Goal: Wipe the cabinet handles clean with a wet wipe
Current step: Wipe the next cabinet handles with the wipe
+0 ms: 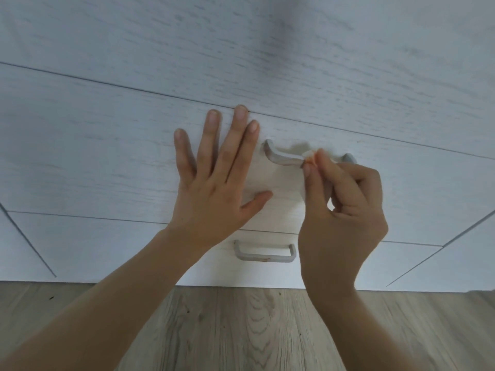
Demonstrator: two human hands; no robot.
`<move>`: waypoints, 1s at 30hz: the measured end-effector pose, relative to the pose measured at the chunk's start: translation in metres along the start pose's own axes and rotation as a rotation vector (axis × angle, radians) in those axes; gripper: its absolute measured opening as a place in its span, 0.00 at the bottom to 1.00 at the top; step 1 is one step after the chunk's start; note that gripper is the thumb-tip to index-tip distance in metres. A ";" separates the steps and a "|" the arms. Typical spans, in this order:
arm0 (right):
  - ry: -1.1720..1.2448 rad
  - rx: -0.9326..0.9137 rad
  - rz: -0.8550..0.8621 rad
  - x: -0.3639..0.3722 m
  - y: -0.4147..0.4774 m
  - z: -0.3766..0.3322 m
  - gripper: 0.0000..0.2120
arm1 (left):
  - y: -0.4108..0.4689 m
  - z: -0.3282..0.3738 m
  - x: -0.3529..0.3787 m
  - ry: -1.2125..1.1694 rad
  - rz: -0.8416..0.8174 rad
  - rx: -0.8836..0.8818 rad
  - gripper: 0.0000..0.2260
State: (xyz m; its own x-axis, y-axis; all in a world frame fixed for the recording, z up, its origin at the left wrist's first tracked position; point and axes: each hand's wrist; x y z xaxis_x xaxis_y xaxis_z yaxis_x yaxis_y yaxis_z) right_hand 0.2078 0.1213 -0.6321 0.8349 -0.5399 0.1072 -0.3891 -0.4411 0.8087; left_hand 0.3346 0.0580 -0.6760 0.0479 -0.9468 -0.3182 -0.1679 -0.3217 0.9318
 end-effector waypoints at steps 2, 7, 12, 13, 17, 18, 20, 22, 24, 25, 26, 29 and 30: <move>-0.018 -0.023 -0.022 -0.001 0.000 0.000 0.09 | -0.001 0.000 0.001 0.001 0.007 -0.011 0.39; -0.003 -0.049 -0.037 0.005 -0.005 -0.002 0.09 | 0.000 0.000 0.001 0.000 0.009 -0.006 0.38; 0.024 0.019 0.030 -0.003 -0.003 -0.002 0.10 | -0.003 -0.006 0.000 0.076 0.050 0.016 0.38; 0.037 0.031 0.046 -0.004 -0.003 -0.002 0.10 | -0.003 -0.009 0.001 0.096 0.067 0.029 0.38; 0.021 -0.024 -0.028 0.009 -0.007 -0.005 0.10 | -0.002 -0.026 0.007 0.143 0.146 0.094 0.37; 0.013 -0.052 -0.051 0.011 -0.007 -0.004 0.09 | -0.002 -0.028 0.009 0.143 0.158 0.101 0.37; 0.015 -0.046 -0.034 0.009 -0.007 -0.002 0.09 | -0.003 -0.028 0.009 0.128 0.164 0.107 0.37; 0.036 -0.005 0.009 0.008 -0.007 -0.001 0.09 | -0.003 -0.027 0.008 0.124 0.165 0.106 0.37; 0.020 -0.016 -0.016 0.009 -0.008 -0.003 0.09 | -0.003 -0.029 0.008 0.121 0.176 0.108 0.36; 0.007 -0.029 -0.033 0.009 -0.008 -0.004 0.09 | -0.002 -0.031 0.009 0.115 0.183 0.111 0.35; 0.004 -0.033 -0.038 0.007 -0.006 -0.004 0.09 | -0.002 -0.032 0.009 0.109 0.194 0.114 0.35; 0.050 0.034 0.031 -0.002 -0.001 -0.002 0.10 | -0.005 -0.037 0.010 0.093 0.223 0.111 0.34; 0.063 0.046 0.047 -0.003 0.000 -0.002 0.10 | -0.007 -0.039 0.011 0.086 0.226 0.108 0.34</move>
State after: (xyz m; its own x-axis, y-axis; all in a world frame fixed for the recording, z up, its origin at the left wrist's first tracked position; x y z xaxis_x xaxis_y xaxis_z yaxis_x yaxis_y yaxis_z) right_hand 0.2061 0.1241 -0.6319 0.8375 -0.5153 0.1816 -0.4447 -0.4498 0.7745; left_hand 0.3749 0.0491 -0.6789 0.0798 -0.9933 -0.0836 -0.2875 -0.1032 0.9522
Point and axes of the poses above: each hand's wrist, its own y-axis towards the middle knuckle, its own x-axis out of the palm, z = x × y, and after that the axes turned 13 degrees about y, right-handed
